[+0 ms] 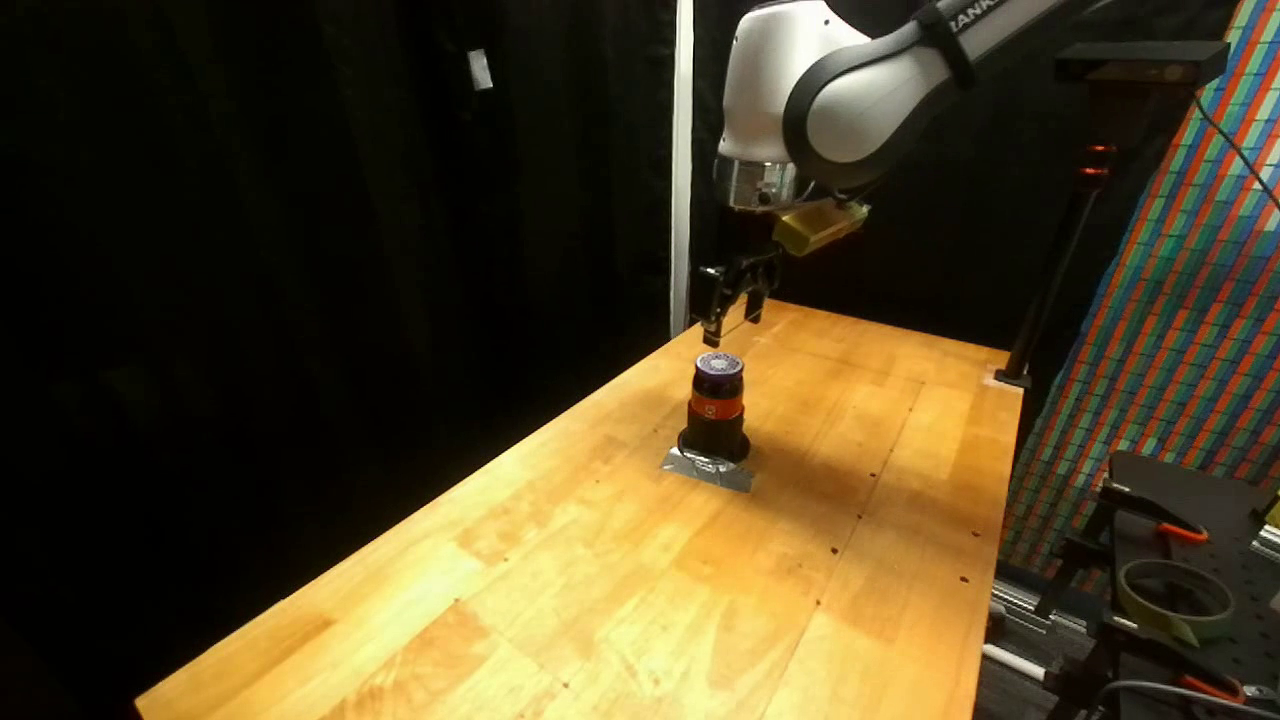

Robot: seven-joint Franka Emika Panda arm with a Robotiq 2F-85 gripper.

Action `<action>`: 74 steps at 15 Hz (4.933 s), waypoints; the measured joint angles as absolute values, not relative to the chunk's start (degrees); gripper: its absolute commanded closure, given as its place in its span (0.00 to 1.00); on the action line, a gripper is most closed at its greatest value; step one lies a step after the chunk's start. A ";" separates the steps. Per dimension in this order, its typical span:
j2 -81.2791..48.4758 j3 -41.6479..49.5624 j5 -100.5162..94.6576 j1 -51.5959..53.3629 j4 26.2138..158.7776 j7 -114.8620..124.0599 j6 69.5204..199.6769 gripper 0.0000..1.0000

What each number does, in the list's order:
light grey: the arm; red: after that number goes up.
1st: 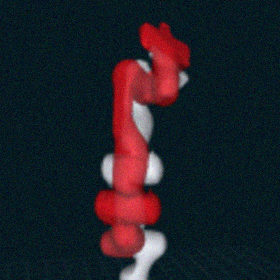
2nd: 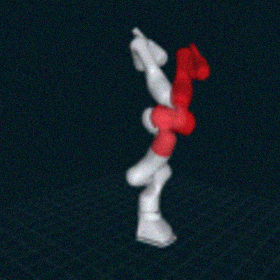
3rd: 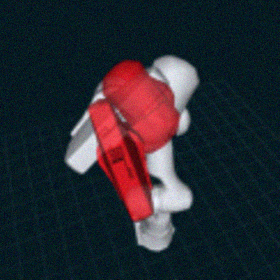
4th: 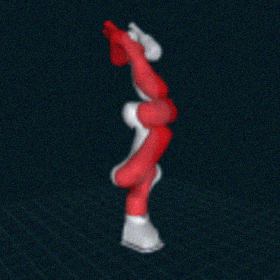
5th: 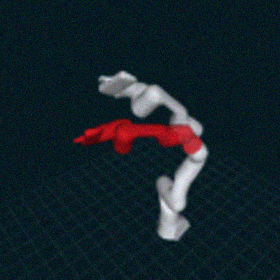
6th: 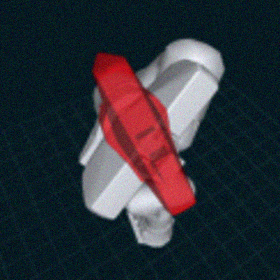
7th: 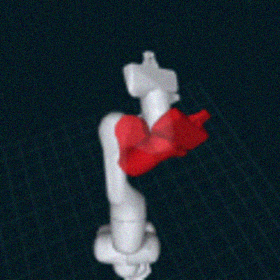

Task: Put a rubber band around the cup

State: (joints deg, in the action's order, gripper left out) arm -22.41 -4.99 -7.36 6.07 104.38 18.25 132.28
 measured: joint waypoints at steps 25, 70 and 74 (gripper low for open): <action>-34.39 -1.46 -1.35 7.42 98.89 18.89 140.46 0.00; -16.16 -0.05 3.77 11.27 139.44 10.24 183.34 0.90; -16.61 5.68 4.48 16.52 143.00 10.68 194.80 0.90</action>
State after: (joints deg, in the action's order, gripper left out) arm -16.61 5.68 4.48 16.52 143.00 10.68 194.80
